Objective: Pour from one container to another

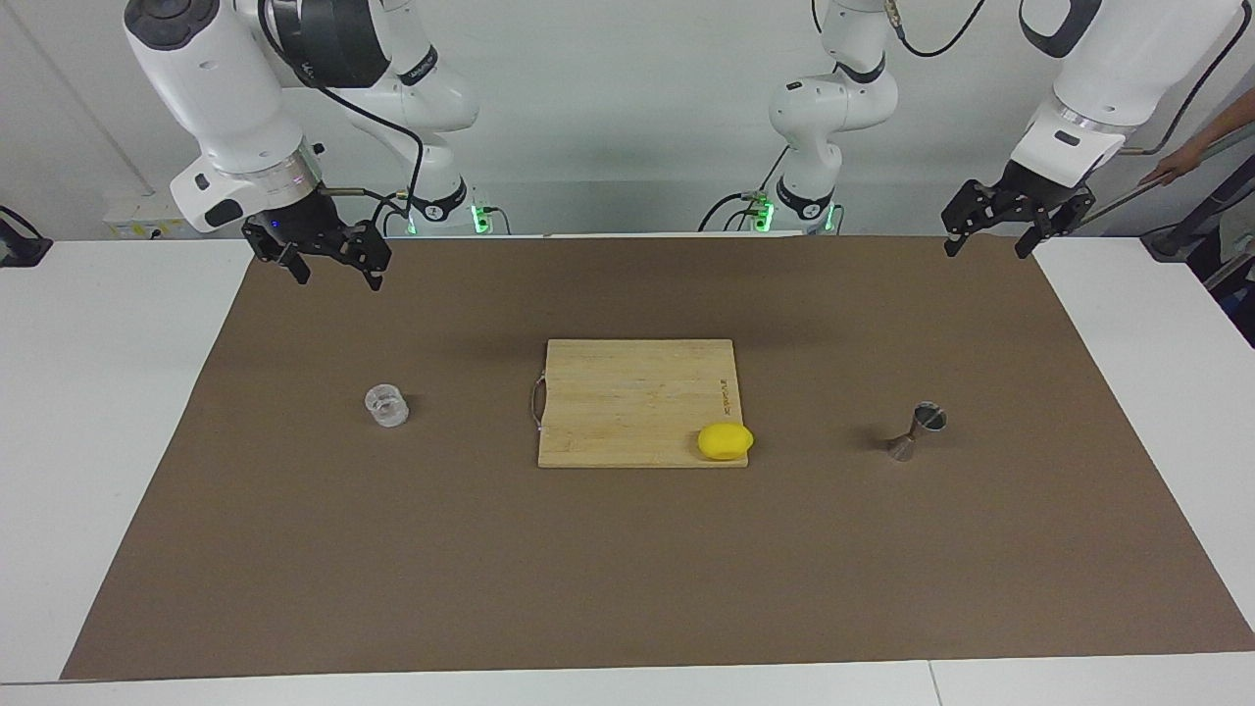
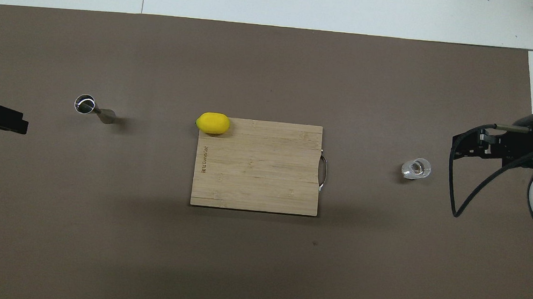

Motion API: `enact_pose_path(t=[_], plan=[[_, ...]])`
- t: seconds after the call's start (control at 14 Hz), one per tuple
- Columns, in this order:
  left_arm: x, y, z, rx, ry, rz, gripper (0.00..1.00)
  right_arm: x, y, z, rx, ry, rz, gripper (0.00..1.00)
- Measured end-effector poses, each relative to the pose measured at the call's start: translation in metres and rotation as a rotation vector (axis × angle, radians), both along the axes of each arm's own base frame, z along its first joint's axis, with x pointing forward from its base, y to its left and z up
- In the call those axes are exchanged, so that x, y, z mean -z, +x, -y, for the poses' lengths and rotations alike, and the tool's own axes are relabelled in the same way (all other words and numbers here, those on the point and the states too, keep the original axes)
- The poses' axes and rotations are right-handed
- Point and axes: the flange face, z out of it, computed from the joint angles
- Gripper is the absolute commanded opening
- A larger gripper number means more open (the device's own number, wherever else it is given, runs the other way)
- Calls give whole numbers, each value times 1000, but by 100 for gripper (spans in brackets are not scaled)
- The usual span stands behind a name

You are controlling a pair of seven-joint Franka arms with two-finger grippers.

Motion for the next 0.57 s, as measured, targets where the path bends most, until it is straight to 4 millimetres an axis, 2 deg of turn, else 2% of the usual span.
enact_pose_path(t=[0.57], plan=[[4, 0, 0, 0, 0, -10, 100, 0, -1, -5, -9, 0, 0, 100]])
